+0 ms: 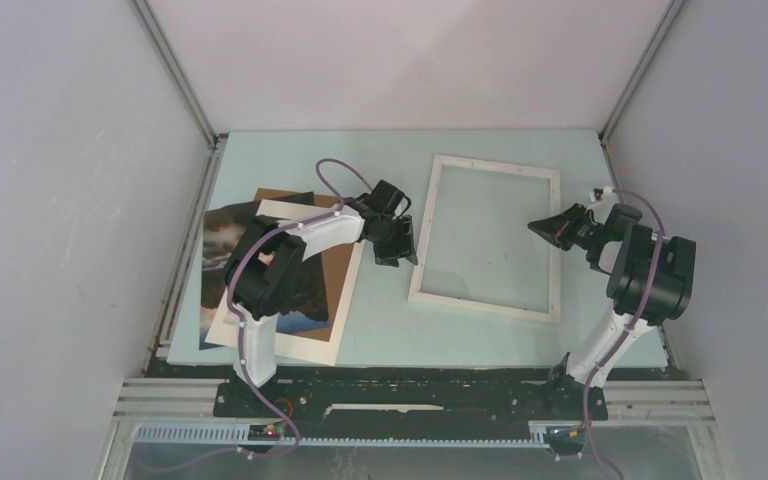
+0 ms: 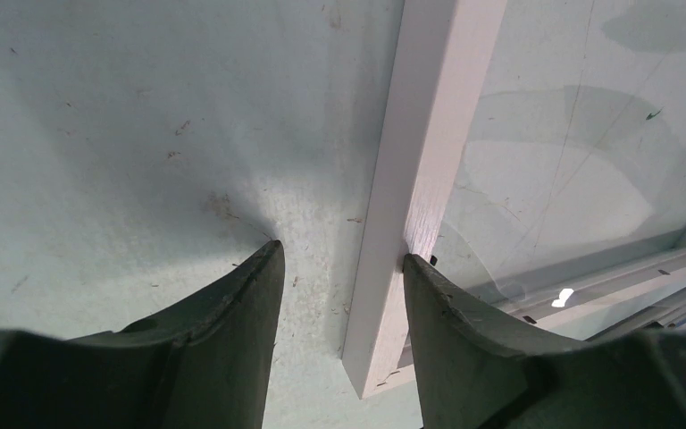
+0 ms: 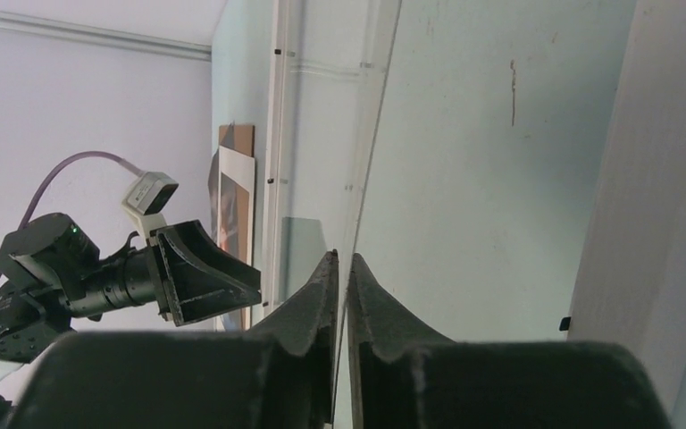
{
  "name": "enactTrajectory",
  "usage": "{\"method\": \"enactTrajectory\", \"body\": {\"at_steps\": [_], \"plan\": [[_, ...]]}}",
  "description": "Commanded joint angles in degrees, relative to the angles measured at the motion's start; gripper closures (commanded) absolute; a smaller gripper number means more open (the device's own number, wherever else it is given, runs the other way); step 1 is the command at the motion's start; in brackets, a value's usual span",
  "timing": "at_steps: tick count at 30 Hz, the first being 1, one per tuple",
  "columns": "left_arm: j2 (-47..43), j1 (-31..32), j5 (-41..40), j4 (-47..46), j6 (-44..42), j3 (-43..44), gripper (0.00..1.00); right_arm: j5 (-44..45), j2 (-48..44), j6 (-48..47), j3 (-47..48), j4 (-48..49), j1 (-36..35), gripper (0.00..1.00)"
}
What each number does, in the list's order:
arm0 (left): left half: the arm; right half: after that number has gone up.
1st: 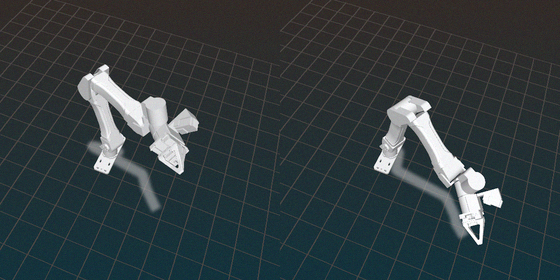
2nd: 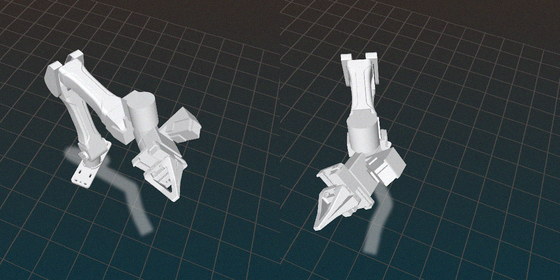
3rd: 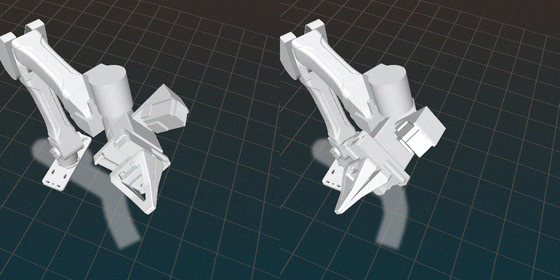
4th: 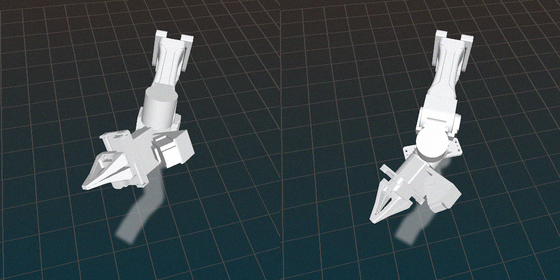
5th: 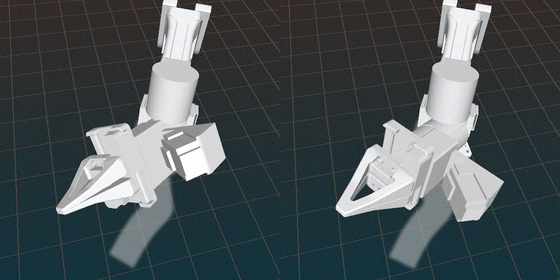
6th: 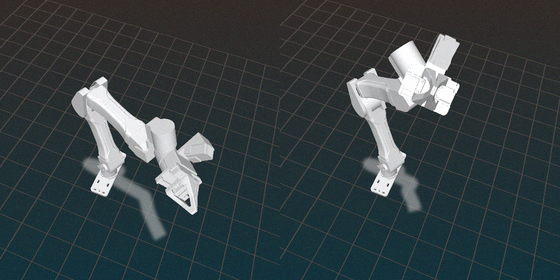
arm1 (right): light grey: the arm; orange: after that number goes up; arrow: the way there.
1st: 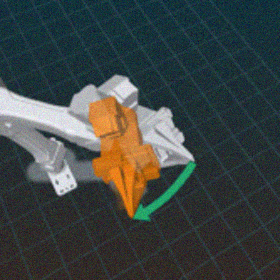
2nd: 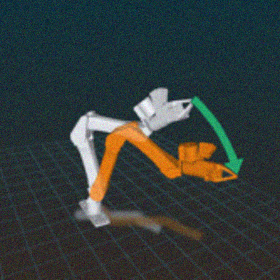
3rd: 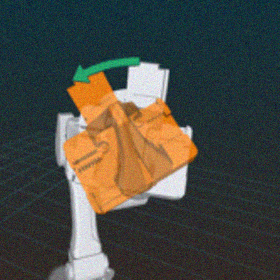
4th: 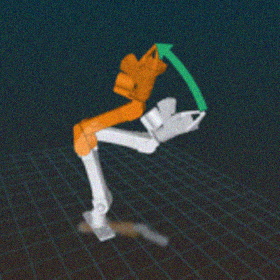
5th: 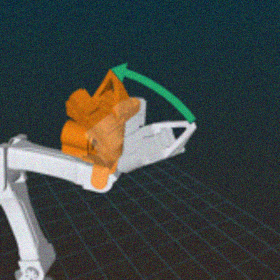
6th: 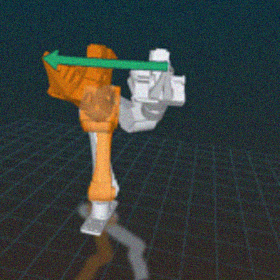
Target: Put the photo into the frame
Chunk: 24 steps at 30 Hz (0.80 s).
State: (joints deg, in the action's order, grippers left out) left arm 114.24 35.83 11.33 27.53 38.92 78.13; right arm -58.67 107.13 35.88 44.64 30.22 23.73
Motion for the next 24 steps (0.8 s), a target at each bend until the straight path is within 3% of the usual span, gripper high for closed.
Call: {"method": "enactTrajectory", "body": {"at_steps": [1, 6, 11, 14, 18, 20, 24], "plan": [[1.4, 0.0, -3.5, 1.7, -2.7, 0.2, 0.43, 1.0, -3.1, -2.2, 1.7, -2.4, -1.1, 0.83], [1.0, 0.1, -3.5, 1.7, -2.8, 0.2, 0.43, 5.5, -6.7, -4.4, 1.7, -8.5, -1.3, 0.66], [-0.2, 0.0, -3.7, 1.6, -2.9, 0.0, 0.42, 13.4, -10.4, -10.0, 6.0, -25.0, -2.1, 0.51], [-1.3, 0.0, -3.9, 1.6, -3.2, 0.1, 0.42, 18.0, -11.6, -12.9, 8.9, -34.0, -3.0, 0.45], [-2.7, 0.0, -3.8, 1.9, -3.4, 0.4, 0.42, 20.7, -12.1, -14.5, 11.3, -39.2, -4.4, 0.41], [-3.9, 0.0, -4.0, 2.2, -3.6, 0.2, 0.42, 24.5, -12.5, -16.2, 12.8, -43.2, -5.3, 0.3], [-7.5, 0.0, -5.8, 3.8, -4.6, 0.2, 0.4, 32.2, -14.6, -18.8, 16.3, -50.5, -6.9, 0.26]]}}
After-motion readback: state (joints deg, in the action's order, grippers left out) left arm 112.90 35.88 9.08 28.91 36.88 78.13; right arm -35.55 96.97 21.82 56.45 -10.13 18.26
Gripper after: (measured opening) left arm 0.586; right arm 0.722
